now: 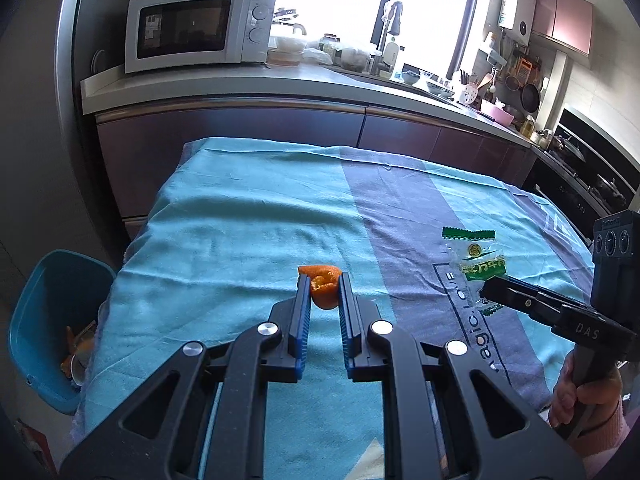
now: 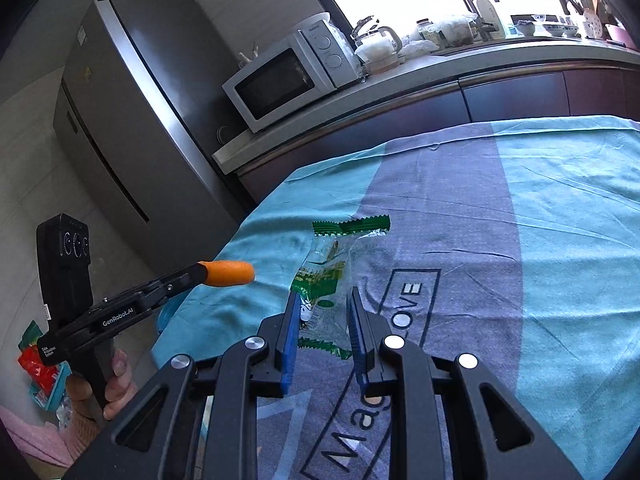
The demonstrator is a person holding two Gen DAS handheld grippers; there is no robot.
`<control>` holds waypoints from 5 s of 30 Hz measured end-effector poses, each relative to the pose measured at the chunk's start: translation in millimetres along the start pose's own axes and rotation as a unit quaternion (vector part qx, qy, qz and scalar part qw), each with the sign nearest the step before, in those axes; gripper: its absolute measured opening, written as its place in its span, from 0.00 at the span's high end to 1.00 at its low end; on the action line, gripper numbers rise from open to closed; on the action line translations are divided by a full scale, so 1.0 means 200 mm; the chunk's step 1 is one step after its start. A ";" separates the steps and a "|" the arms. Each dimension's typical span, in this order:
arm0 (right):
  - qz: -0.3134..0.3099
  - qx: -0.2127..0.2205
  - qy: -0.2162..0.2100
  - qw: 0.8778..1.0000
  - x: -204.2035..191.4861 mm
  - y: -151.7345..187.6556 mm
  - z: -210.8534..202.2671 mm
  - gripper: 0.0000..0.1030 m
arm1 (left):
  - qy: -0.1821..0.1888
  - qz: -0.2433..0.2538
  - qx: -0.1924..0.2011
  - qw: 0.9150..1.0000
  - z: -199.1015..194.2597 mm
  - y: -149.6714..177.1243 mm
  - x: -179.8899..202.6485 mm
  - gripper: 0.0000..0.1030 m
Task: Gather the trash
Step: 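Lift the peel and wrapper and carry both grippers toward the teal bin, then bring both held items over the teal bin opening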
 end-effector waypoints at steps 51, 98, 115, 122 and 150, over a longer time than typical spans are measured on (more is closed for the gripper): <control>-0.078 -0.053 -0.075 0.993 -0.41 -0.02 0.29 0.79 | -0.050 -0.049 0.042 0.997 -0.28 0.07 -0.27 0.86; -0.119 -0.078 -0.114 0.983 -0.60 -0.09 0.44 0.79 | -0.086 -0.077 0.060 0.992 -0.41 0.10 -0.45 0.86; -0.135 -0.085 -0.123 0.979 -0.67 -0.10 0.50 0.79 | -0.094 -0.085 0.064 0.990 -0.45 0.10 -0.46 0.86; -0.139 -0.088 -0.126 0.978 -0.66 -0.10 0.51 0.79 | -0.097 -0.090 0.066 0.989 -0.46 0.10 -0.49 0.86; -0.155 -0.098 -0.136 0.974 -0.71 -0.13 0.55 0.79 | -0.108 -0.102 0.067 0.987 -0.49 0.12 -0.54 0.86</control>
Point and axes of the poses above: each gripper's, at about its wrist camera, not at the fingertips, and z roughly the way its jaws point, x to its right, y to its underside, the point moved 3 cm from there along z, roughly the way its jaws point, and after that the axes turned 7 degrees about -x, right-handed, at the moved point
